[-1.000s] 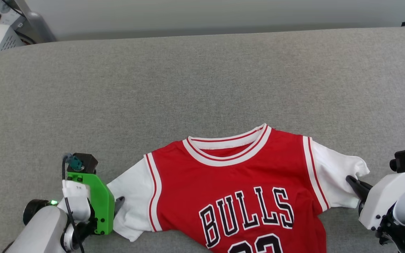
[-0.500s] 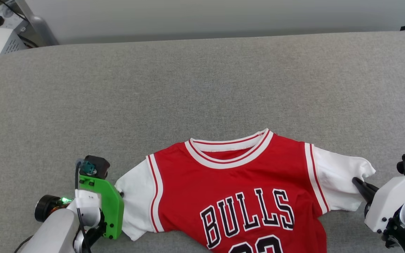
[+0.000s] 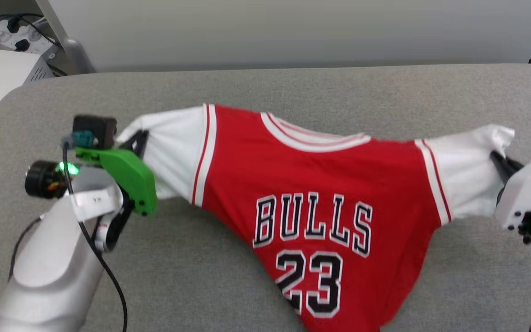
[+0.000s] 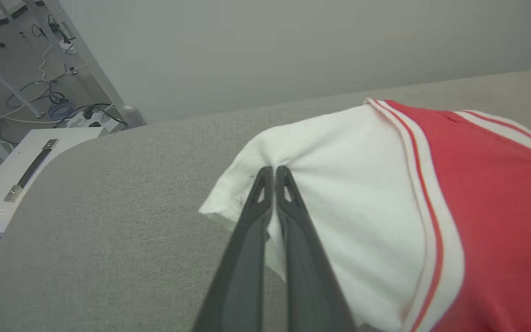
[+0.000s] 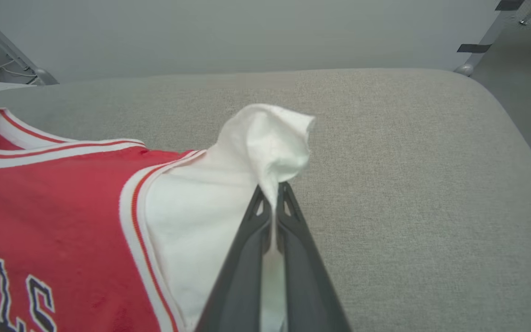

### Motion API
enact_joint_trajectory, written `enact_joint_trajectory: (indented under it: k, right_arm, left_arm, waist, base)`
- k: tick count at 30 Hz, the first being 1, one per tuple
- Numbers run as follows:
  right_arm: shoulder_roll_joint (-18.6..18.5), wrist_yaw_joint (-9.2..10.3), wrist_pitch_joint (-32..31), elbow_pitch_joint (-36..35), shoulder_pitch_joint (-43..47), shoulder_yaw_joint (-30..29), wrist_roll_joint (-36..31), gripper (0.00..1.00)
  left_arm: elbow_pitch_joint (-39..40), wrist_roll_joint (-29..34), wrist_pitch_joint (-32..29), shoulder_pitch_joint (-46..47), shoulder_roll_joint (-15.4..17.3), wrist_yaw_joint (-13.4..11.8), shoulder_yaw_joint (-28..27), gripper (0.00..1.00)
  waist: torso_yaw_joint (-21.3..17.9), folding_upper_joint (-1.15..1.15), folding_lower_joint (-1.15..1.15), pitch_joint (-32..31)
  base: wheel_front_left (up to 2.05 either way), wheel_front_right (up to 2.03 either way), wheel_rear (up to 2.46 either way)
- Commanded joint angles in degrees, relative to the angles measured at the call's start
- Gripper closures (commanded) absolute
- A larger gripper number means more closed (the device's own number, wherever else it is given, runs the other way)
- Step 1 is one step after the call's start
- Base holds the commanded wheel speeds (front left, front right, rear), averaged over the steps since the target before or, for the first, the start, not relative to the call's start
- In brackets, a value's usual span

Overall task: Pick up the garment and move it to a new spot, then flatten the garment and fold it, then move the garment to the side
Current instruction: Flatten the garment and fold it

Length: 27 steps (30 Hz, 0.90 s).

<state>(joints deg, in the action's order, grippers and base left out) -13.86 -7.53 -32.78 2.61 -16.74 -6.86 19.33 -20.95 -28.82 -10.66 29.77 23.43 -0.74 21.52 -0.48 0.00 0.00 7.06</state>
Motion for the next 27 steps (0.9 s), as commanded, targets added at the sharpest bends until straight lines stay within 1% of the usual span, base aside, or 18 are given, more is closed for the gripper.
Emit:
enact_joint_trajectory:
  k: [1, 4, 8, 9, 13, 18, 22, 27]
  right_arm:
    - [-0.90, 0.04, 1.34, 1.40, -3.73, 0.24, -0.69, 1.00]
    - [-1.87, 0.04, 3.70, 5.27, -10.71, 1.22, -1.93, 1.00]
    - [-2.90, 0.04, 7.69, 10.92, -21.09, 1.94, -3.65, 1.00]
    - [-3.44, 0.04, 8.72, 12.37, -23.91, 2.10, -4.61, 1.00]
    - [-3.86, 0.04, 12.28, 17.74, -34.50, 2.39, -6.67, 1.00]
    - [-3.89, 0.04, 17.46, 24.26, -47.84, 3.06, -9.99, 1.00]
    - [-3.73, 0.04, 22.06, 29.85, -58.02, 3.56, -12.34, 1.00]
    - [-3.25, 0.04, 26.25, 35.80, -67.77, 4.31, -13.61, 1.00]
  left_arm:
    - [-1.26, 0.58, 1.04, 3.85, -0.23, 0.02, -0.76, 1.00]
    - [-4.94, 0.40, 2.75, 9.84, -0.80, 1.22, -1.46, 1.00]
    - [-10.52, 1.67, 5.59, 19.50, -1.25, 2.64, -1.59, 1.00]
    - [-11.96, 1.71, 6.45, 22.42, -1.80, 3.35, -1.54, 1.00]
    - [-16.78, 2.06, 9.63, 32.56, -3.39, 3.91, -2.20, 1.00]
    - [-22.82, 3.66, 14.20, 44.31, -2.78, 3.82, -3.04, 1.00]
    - [-27.27, 5.16, 17.93, 52.56, -1.31, 4.00, -3.25, 1.00]
    - [-30.70, 7.16, 21.38, 59.99, 0.05, 4.71, -2.26, 1.00]
  waist:
    - [-0.53, 0.00, 0.00, 1.14]
    - [-1.06, 0.00, 0.00, 2.41]
    - [-1.38, 0.00, 0.00, 5.32]
    - [-1.28, 0.00, 0.00, 6.32]
    - [-1.12, 0.00, 0.00, 9.72]
    - [-1.71, 0.00, 0.00, 13.68]
    - [-2.29, 0.00, 0.00, 16.04]
    - [-2.91, 0.00, 0.00, 19.28]
  base:
    - [0.00, 0.00, 0.00]
    - [0.00, 0.00, 0.00]
    - [0.00, 0.00, 0.00]
    - [0.00, 0.00, 0.00]
    - [0.00, 0.00, 0.00]
    - [0.00, 0.00, 0.00]
    - [0.00, 0.00, 0.00]
    - [0.00, 0.00, 0.00]
